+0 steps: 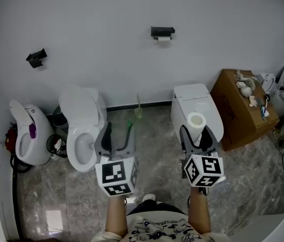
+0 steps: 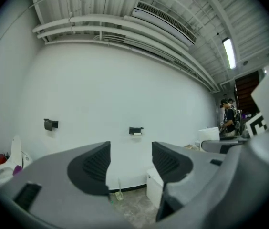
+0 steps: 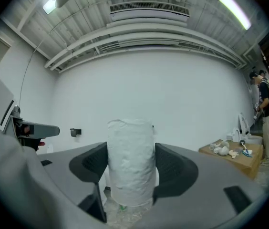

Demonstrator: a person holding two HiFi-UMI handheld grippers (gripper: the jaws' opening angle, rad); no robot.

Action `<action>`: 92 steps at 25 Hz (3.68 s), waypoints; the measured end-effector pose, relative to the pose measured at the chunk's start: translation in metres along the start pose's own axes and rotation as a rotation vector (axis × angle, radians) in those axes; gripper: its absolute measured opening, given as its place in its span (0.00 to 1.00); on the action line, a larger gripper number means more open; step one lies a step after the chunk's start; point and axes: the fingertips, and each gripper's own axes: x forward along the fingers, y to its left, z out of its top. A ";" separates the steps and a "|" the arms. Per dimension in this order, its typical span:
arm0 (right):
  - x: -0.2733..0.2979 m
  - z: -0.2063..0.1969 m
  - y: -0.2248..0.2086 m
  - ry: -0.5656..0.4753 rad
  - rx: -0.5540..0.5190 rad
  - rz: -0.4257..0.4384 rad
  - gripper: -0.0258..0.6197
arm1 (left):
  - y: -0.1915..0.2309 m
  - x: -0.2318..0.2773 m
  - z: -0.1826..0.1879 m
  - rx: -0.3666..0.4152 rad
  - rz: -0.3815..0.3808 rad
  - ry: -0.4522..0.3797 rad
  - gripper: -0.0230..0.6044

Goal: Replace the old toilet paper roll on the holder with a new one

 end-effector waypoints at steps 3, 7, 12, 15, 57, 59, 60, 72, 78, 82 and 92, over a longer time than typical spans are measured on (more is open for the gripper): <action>0.006 -0.003 0.001 0.002 0.002 -0.008 0.52 | 0.004 0.008 -0.002 -0.009 -0.013 0.003 0.44; 0.014 -0.007 0.002 0.010 0.002 -0.015 0.52 | 0.008 0.016 -0.005 0.005 -0.013 0.000 0.44; 0.027 -0.012 -0.005 0.027 0.004 -0.022 0.52 | 0.010 0.031 -0.007 0.022 -0.003 -0.007 0.44; 0.041 -0.014 -0.013 0.035 0.002 -0.023 0.52 | 0.009 0.046 -0.009 0.029 0.002 -0.006 0.44; 0.388 0.024 -0.176 0.016 0.031 0.082 0.52 | -0.012 0.397 0.023 0.081 0.142 0.012 0.44; 0.399 0.023 -0.180 0.016 0.031 0.075 0.52 | -0.011 0.411 0.023 0.077 0.134 0.014 0.44; 0.405 0.023 -0.182 0.014 0.030 0.071 0.52 | -0.010 0.419 0.023 0.075 0.130 0.013 0.44; 0.511 0.030 -0.199 0.005 0.007 0.043 0.52 | 0.004 0.540 0.031 0.083 0.077 -0.018 0.44; 0.567 0.043 -0.216 -0.002 -0.007 0.013 0.52 | 0.010 0.606 0.044 0.095 0.042 -0.021 0.44; 0.603 0.049 -0.227 -0.002 -0.005 -0.013 0.52 | 0.015 0.647 0.053 0.102 0.022 -0.030 0.44; 0.670 0.052 -0.238 -0.007 -0.009 -0.047 0.52 | 0.033 0.718 0.054 0.127 0.000 -0.021 0.44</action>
